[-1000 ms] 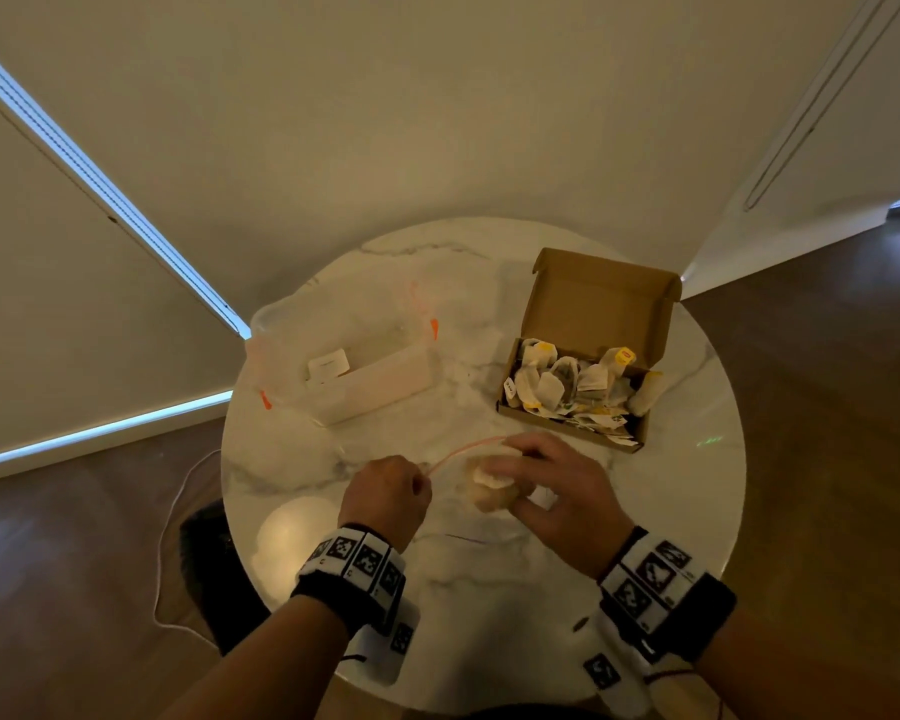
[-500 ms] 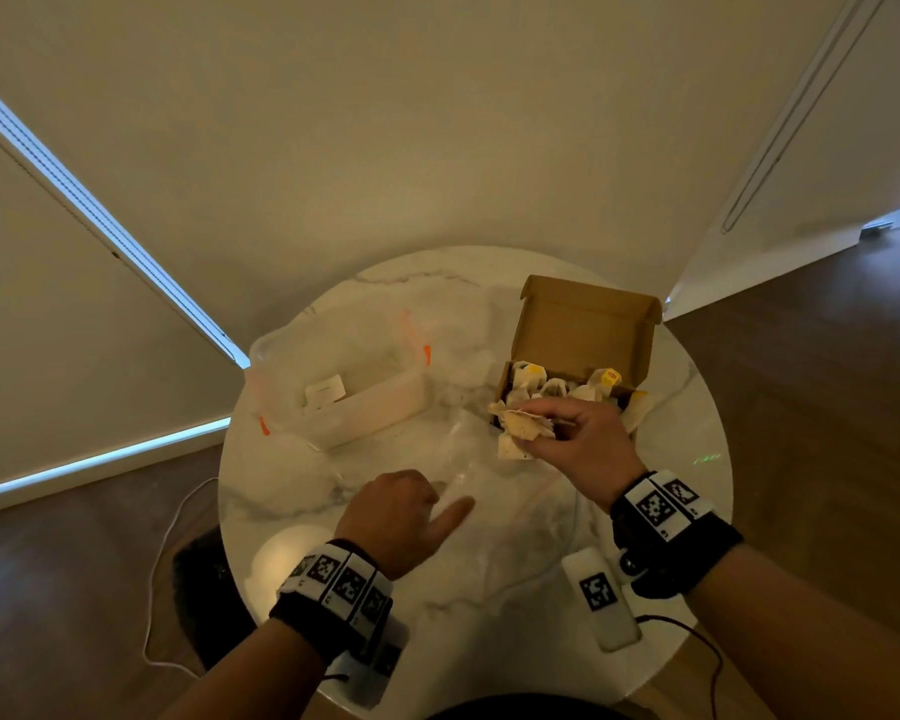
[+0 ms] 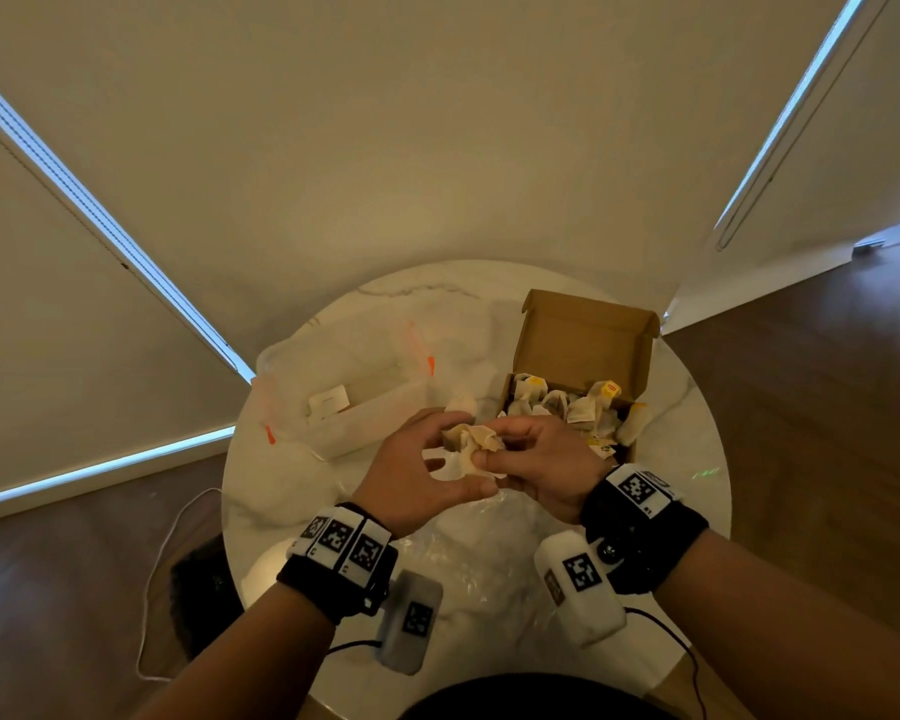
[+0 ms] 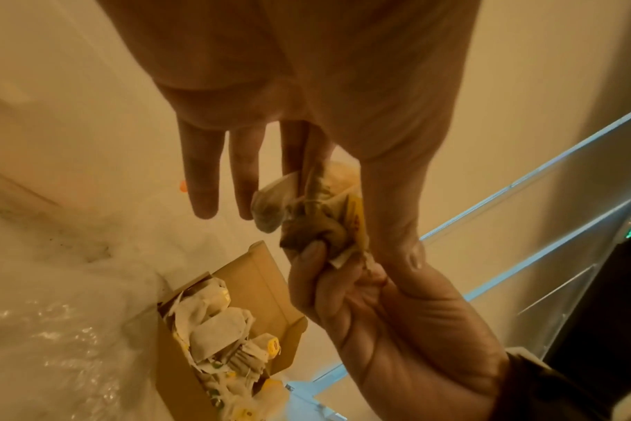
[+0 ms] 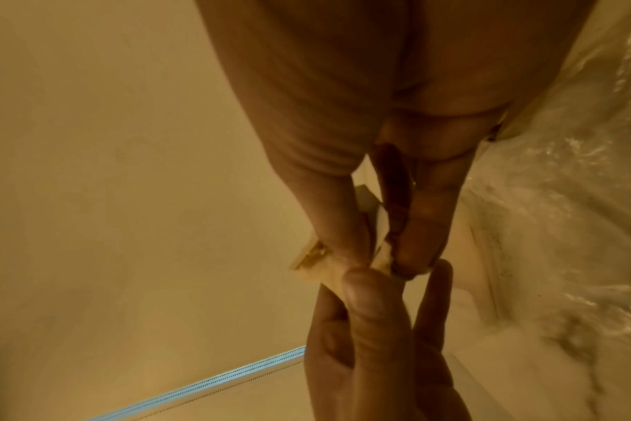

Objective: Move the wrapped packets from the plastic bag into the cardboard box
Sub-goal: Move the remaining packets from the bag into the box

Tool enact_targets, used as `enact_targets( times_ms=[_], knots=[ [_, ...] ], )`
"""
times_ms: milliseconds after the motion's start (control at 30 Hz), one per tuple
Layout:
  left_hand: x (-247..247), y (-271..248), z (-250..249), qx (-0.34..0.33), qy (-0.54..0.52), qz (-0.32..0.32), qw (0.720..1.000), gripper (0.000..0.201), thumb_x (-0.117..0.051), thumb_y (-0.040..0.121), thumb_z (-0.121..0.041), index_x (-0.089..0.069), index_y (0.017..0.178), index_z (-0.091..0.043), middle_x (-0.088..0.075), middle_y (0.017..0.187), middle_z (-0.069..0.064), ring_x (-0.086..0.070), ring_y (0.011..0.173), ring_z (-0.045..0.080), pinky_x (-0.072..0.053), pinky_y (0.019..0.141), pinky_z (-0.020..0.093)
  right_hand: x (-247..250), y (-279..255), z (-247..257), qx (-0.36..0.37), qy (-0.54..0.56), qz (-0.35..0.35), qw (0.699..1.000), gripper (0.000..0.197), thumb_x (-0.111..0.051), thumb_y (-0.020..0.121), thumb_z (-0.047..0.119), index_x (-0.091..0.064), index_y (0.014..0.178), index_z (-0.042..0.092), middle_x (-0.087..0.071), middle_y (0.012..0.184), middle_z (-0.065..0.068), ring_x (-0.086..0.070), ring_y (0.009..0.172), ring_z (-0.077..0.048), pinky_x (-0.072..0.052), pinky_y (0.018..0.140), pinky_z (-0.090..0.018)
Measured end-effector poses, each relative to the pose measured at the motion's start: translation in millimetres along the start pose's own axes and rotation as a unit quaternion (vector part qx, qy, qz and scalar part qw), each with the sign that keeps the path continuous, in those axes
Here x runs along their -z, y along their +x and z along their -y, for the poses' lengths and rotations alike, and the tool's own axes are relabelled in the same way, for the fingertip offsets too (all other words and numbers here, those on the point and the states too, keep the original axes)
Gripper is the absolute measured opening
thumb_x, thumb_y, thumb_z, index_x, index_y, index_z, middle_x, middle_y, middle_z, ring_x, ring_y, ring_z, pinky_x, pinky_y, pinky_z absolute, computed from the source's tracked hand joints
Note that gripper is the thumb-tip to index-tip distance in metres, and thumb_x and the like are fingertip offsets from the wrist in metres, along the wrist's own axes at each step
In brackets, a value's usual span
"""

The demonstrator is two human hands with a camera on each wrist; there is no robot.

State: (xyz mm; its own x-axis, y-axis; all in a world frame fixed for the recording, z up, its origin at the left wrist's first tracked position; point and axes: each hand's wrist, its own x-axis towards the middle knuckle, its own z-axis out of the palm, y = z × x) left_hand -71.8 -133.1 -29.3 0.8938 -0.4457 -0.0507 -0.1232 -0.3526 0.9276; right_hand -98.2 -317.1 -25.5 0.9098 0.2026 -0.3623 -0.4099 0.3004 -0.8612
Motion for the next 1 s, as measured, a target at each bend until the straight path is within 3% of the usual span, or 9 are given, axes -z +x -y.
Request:
enact_targets(
  times_ms=[100,200,400,533,633,700,800,900,1000],
  knots=[
    [3.7,-2.1,-0.1,-0.003,-0.037,0.026,0.999,0.066,-0.091,0.061,-0.031,-0.062,0.12,-0.031,-0.058,0.119,-0.018,-0.062,0.108,0.009,-0.057,0.087,0.033,-0.7,-0.4,1.3,-0.026,0.028,0.009,0.999,0.026,-0.064,0.083,-0.008,-0.068,0.107,0.002,-0.073,0.096,-0.016,-0.071,0.085,-0.024,-0.06,0.068,-0.031],
    [11.7,-5.9,4.7,0.0,-0.049,0.049,0.998,0.067,-0.087,0.061,-0.038,-0.063,0.122,-0.029,-0.059,0.122,-0.015,-0.063,0.108,0.014,-0.057,0.087,0.037,0.7,-2.3,2.3,-0.048,0.044,0.01,0.998,0.022,-0.064,0.084,-0.004,-0.068,0.105,0.002,-0.072,0.098,-0.018,-0.071,0.087,-0.026,-0.061,0.07,-0.031],
    [8.6,-4.5,7.0,-0.027,-0.017,-0.011,0.999,0.037,-0.082,0.075,-0.019,-0.07,0.11,-0.022,-0.066,0.108,-0.01,-0.066,0.094,0.018,-0.06,0.075,0.032,-0.4,-1.8,2.8,-0.068,0.035,-0.008,0.997,0.034,-0.068,0.082,-0.003,-0.055,0.114,-0.002,-0.071,0.099,-0.022,-0.071,0.085,-0.03,-0.061,0.066,-0.033],
    [6.7,-2.8,5.8,-0.026,-0.031,0.004,0.999,0.034,-0.083,0.074,-0.02,-0.071,0.106,-0.021,-0.068,0.102,-0.006,-0.067,0.091,0.016,-0.06,0.073,0.033,-1.6,-4.5,7.3,-0.076,0.012,0.011,0.997,0.028,-0.069,0.082,0.003,-0.059,0.107,-0.006,-0.07,0.092,-0.022,-0.07,0.078,-0.026,-0.06,0.066,-0.029],
    [5.5,-1.8,6.2,-0.03,-0.02,-0.004,0.999,0.024,-0.083,0.074,-0.024,-0.072,0.094,-0.028,-0.07,0.092,-0.008,-0.068,0.085,0.012,-0.058,0.074,0.033,-1.2,-5.2,9.9,-0.074,-0.003,0.009,0.997,0.031,-0.073,0.076,0.009,-0.064,0.101,-0.007,-0.068,0.091,-0.023,-0.07,0.077,-0.027,-0.059,0.065,-0.026],
    [3.1,-1.0,6.8,-0.029,-0.014,-0.014,0.999,0.013,-0.082,0.074,-0.03,-0.071,0.083,-0.029,-0.071,0.082,-0.006,-0.069,0.077,0.016,-0.058,0.074,0.039,-1.6,-4.0,10.4,-0.072,-0.004,-0.028,0.997,0.033,-0.075,0.076,0.007,-0.062,0.102,-0.009,-0.066,0.092,-0.026,-0.07,0.074,-0.027,-0.058,0.062,-0.026],
    [0.4,-1.4,6.0,0.003,-0.032,-0.029,0.999,0.01,-0.08,0.078,-0.024,-0.074,0.084,-0.017,-0.073,0.077,0.002,-0.071,0.07,0.023,-0.059,0.067,0.049,-3.3,-2.7,10.9,-0.064,-0.008,-0.072,0.995,0.033,-0.077,0.073,0.008,-0.06,0.097,-0.005,-0.064,0.091,-0.028,-0.069,0.069,-0.028,-0.059,0.06,-0.027],
    [-0.1,-1.8,5.9,0.024,-0.033,-0.056,0.998,0.012,-0.079,0.079,-0.021,-0.075,0.088,-0.013,-0.074,0.077,0.003,-0.072,0.066,0.022,-0.06,0.06,0.047,-4.9,-2.9,12.1,-0.059,-0.019,-0.068,0.996,0.022,-0.07,0.084,0.013,-0.062,0.093,-0.006,-0.067,0.09,-0.023,-0.069,0.077,-0.028,-0.06,0.065,-0.03],
    [-0.1,-0.8,8.0,0.04,-0.024,-0.083,0.995,0.015,-0.079,0.078,-0.025,-0.076,0.086,-0.013,-0.074,0.075,0.004,-0.071,0.063,0.022,-0.06,0.056,0.045,-6.8,-3.8,13.4,-0.063,-0.017,-0.058,0.996,0.029,-0.059,0.093,0.017,-0.063,0.1,-0.011,-0.065,0.09,-0.019,-0.067,0.08,-0.026,-0.059,0.065,-0.028]
  ],
)
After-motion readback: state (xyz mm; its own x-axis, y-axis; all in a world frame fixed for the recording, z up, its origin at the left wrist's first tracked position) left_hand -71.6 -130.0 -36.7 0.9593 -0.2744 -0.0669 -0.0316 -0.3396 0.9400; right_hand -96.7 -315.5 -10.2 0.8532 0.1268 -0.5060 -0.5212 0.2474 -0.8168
